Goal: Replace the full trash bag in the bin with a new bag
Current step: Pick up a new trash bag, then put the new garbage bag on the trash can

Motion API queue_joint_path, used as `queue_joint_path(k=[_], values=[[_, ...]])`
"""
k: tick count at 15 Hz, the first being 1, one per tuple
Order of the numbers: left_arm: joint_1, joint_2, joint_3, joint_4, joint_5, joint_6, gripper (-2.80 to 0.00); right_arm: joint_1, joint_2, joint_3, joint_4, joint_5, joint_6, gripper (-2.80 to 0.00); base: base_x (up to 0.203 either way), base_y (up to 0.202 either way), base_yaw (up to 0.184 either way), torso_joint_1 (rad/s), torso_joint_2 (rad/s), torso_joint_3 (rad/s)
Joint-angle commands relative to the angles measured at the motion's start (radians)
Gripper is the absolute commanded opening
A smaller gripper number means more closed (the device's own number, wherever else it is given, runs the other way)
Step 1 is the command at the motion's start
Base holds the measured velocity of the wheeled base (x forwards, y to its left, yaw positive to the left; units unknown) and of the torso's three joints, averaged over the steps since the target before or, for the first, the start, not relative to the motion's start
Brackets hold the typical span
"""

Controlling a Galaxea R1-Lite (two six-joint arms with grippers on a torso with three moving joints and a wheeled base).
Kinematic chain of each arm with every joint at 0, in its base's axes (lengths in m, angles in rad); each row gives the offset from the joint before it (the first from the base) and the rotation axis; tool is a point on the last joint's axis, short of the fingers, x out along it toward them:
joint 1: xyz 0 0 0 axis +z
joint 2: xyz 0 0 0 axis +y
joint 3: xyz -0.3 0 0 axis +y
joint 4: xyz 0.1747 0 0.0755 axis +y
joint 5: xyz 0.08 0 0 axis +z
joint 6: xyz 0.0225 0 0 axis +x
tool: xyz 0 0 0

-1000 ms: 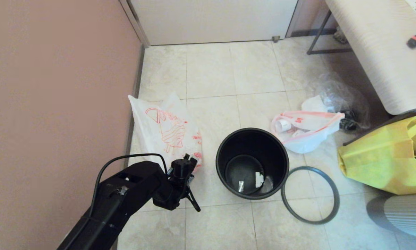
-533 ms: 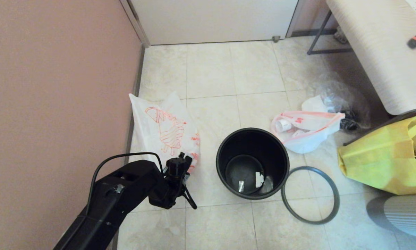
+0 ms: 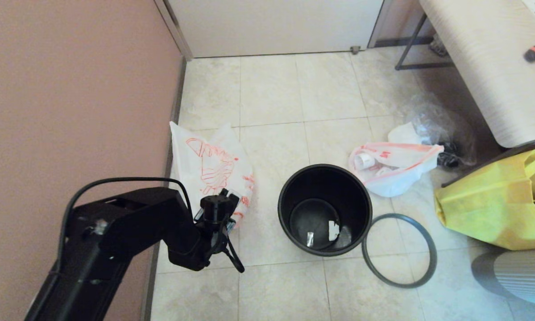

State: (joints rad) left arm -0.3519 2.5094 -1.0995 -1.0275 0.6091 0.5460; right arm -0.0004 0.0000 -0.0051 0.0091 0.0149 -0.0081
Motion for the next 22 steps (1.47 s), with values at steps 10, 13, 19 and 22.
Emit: queue_joint_path(k=[10, 13, 19, 22], values=[[-0.258, -1.045, 0.155, 0.672, 0.146, -0.010, -2.80, 0.000, 0.002, 0.000, 0.000, 0.000, -0.001, -2.80, 0.000, 0.000, 0.000, 0.000, 0.00, 0.000], [-0.273, -1.115, 0.140, 0.705, 0.162, -0.011, -2.80, 0.000, 0.002, 0.000, 0.000, 0.000, 0.000, -2.80, 0.000, 0.000, 0.000, 0.000, 0.00, 0.000], [-0.378, -1.166, -0.026, 0.787, 0.147, 0.021, -2.80, 0.000, 0.002, -0.001, 0.000, 0.000, -0.001, -2.80, 0.000, 0.000, 0.000, 0.000, 0.00, 0.000], [-0.513, -1.185, -0.023, 0.904, 0.146, -0.053, -2.80, 0.000, 0.002, -0.001, 0.000, 0.000, 0.000, -2.80, 0.000, 0.000, 0.000, 0.000, 0.00, 0.000]])
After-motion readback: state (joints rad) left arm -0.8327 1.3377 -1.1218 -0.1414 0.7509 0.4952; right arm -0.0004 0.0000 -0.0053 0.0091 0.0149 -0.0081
